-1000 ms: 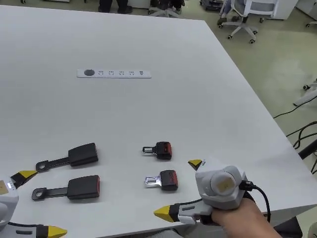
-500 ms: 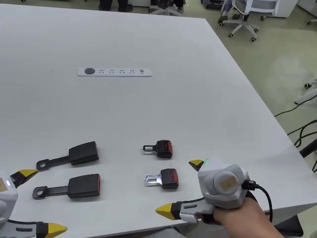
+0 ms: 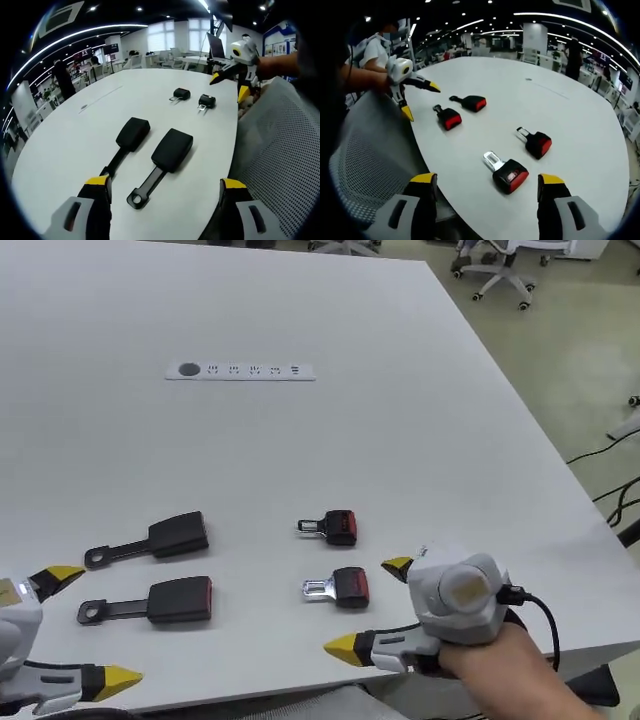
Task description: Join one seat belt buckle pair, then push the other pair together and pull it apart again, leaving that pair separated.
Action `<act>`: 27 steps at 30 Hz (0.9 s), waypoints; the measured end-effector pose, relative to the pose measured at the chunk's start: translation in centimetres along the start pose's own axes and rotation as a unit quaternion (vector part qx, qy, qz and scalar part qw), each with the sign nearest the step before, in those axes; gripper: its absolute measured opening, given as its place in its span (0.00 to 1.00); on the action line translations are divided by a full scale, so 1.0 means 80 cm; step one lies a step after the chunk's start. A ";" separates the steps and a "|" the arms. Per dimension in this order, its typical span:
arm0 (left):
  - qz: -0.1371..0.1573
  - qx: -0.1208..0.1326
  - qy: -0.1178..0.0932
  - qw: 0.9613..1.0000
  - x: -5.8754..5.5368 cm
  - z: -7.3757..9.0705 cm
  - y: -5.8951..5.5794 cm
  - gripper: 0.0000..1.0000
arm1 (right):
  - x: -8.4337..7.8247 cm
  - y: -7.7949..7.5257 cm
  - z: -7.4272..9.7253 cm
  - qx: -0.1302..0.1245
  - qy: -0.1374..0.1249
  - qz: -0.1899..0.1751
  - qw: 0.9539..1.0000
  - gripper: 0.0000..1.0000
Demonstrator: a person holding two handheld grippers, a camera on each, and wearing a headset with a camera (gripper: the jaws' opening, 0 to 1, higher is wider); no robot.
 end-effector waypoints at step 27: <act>-0.040 -0.031 0.026 0.998 0.022 -0.031 -0.001 0.65 | 0.010 -0.014 -0.039 0.045 0.044 0.114 0.992 0.54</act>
Point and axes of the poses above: the centre of the closed fingertips' face, and the gripper's own axes: z roughly backward along the fingers, y roughly to its left, x roughly out of its top, the point moved 4 cm from there along z, roughly backward along the fingers, and after that the axes turned 6 degrees about y, right-handed, at the moved point
